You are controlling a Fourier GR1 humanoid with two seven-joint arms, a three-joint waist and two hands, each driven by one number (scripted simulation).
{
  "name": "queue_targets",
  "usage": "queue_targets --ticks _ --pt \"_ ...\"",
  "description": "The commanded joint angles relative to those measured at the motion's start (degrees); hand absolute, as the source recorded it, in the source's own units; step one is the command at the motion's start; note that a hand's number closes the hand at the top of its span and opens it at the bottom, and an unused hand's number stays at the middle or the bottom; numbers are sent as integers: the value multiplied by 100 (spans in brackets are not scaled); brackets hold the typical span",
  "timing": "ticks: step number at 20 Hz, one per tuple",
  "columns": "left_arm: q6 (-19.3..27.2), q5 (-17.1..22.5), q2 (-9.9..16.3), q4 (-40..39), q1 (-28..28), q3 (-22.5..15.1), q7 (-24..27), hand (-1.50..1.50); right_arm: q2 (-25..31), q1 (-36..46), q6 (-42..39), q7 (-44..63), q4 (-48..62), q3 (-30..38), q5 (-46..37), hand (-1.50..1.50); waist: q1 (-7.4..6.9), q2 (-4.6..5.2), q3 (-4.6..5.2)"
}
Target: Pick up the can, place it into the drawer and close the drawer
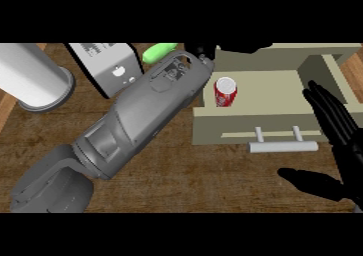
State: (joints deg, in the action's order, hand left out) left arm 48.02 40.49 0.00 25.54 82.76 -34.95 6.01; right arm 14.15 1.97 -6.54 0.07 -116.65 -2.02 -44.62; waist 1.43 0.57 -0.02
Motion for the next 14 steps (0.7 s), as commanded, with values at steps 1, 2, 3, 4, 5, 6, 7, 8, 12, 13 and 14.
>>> queue_targets --ticks 1,2,3,4,5,6,7,8,12,13,14 --pt "-45 -69 0 -96 74 143 -66 -150 22 342 284 -30 773 -361 -881 -150 -125 -16 0" --pt "204 -89 0 263 -57 -46 -152 -150 -162 272 534 19 1044 -592 -1222 -150 -156 -41 -1" --pt "109 -163 51 240 66 -2 -360 -150 -112 248 611 -10 1212 -575 -1369 -150 -229 -64 1" --pt "-63 -125 227 285 1 116 -264 -150 -101 499 577 155 1398 -580 -1543 -150 -234 -51 3" --pt "264 -228 7 436 175 -43 -610 -150 -195 676 829 31 1869 -506 -1570 -150 -294 -72 -1" --pt "-178 -238 551 682 -134 -24 -562 -150 -215 425 1151 -172 1913 -417 -1564 -150 -302 -85 0" --pt "87 -315 227 503 -86 -7 -579 -150 -539 404 1502 -203 2171 -776 -1830 -150 -224 -59 -3" --pt "-89 -335 631 834 -414 -48 -620 -150 -323 706 1390 -262 2375 -257 -1489 -150 -307 -81 0" --pt "-55 -507 905 1176 -329 -42 -1037 -150 -567 1200 1986 -443 3483 -180 -1657 -150 -304 -71 -2" --pt "-23 -497 938 1458 -536 -82 -1144 -150 -578 1053 2267 -637 3744 -55 -1562 -150 -337 -83 -3" --pt "-44 -602 1171 1532 -528 -168 -1206 -150 -495 1014 2430 -751 3922 17 -1626 -150 -364 -87 -4"
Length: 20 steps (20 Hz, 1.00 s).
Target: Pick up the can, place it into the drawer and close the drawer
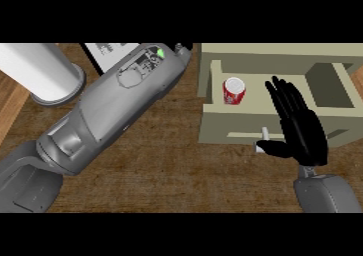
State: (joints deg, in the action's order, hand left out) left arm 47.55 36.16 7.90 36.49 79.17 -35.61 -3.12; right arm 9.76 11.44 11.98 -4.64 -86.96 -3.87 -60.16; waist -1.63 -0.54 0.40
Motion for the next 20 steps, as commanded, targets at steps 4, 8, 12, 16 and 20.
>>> queue_targets --ticks 4,8,12,16,20 --pt "25 -206 633 1114 -523 -101 -584 -150 22 790 546 -282 1681 413 -106 -150 -109 30 -45" --pt "-201 -281 1271 1525 -568 -72 -904 -150 -47 897 878 -317 2217 440 -324 -150 -133 31 -46" --pt "-172 -350 1334 1871 -791 -185 -1076 -150 -166 1712 1358 9 3174 619 -794 -150 -273 78 -49" --pt "-231 -377 1586 2266 -999 -157 -1307 -150 -97 2011 1963 -313 3797 877 -719 -150 -240 81 -52" --pt "-210 -425 1713 2490 -1266 -84 -1326 -150 -146 2696 2372 -262 4558 1088 -808 -150 -251 124 -55"
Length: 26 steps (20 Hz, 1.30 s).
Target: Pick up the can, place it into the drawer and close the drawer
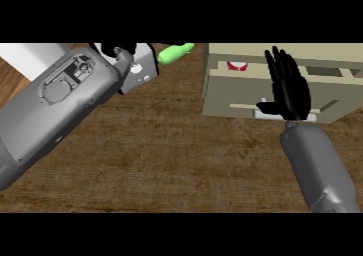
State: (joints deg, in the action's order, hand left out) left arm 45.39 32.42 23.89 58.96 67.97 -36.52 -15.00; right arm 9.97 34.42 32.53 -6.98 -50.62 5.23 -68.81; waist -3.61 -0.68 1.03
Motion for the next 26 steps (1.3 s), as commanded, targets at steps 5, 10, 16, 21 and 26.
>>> queue_targets --ticks 5,10,16,21,26 --pt "5 -160 288 697 -620 -14 -147 -150 -64 1219 665 54 1822 455 -30 -150 -92 166 -117" --pt "-57 -253 631 1515 -1393 -38 -90 -150 51 1753 918 -35 2535 611 -49 -150 -117 145 -110" --pt "-103 -349 735 1644 -1520 113 -126 -150 -3 2576 1072 362 3150 658 -234 -150 -121 186 -110" --pt "-95 -395 821 2028 -1745 108 -200 -150 289 2703 1081 -9 3446 927 48 -150 -203 221 -119" --pt "-154 -499 842 2028 -2071 166 35 -150 399 3189 761 -34 3608 1018 88 -150 -149 229 -115"
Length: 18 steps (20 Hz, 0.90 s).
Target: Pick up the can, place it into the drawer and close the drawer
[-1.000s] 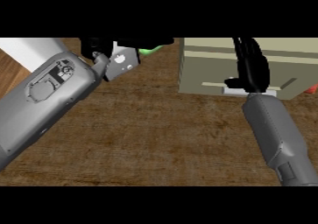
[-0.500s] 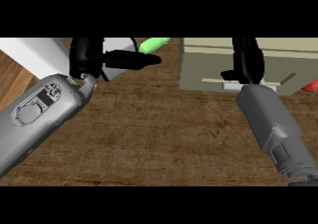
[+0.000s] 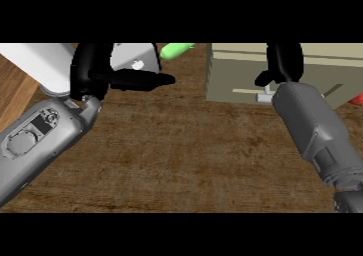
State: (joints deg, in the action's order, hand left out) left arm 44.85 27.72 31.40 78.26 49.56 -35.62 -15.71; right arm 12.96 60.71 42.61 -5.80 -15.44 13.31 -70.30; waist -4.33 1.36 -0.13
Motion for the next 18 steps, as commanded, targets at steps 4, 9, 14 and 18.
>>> queue_targets --ticks 4,9,14,18 --pt "-178 -16 88 65 -306 189 239 -150 -87 487 -91 -569 60 490 579 -150 -133 82 -8" --pt "-27 -121 -40 114 -325 85 123 -150 -510 576 -250 -1168 -132 1050 1307 -150 -46 26 -19" --pt "-44 -163 22 307 -573 130 262 -150 -632 710 -717 -1693 -212 1579 1955 -150 -2 -26 -10" --pt "-155 -74 146 312 -790 268 257 -150 -816 813 -1035 -1964 -339 2118 2620 -150 66 -59 -5"
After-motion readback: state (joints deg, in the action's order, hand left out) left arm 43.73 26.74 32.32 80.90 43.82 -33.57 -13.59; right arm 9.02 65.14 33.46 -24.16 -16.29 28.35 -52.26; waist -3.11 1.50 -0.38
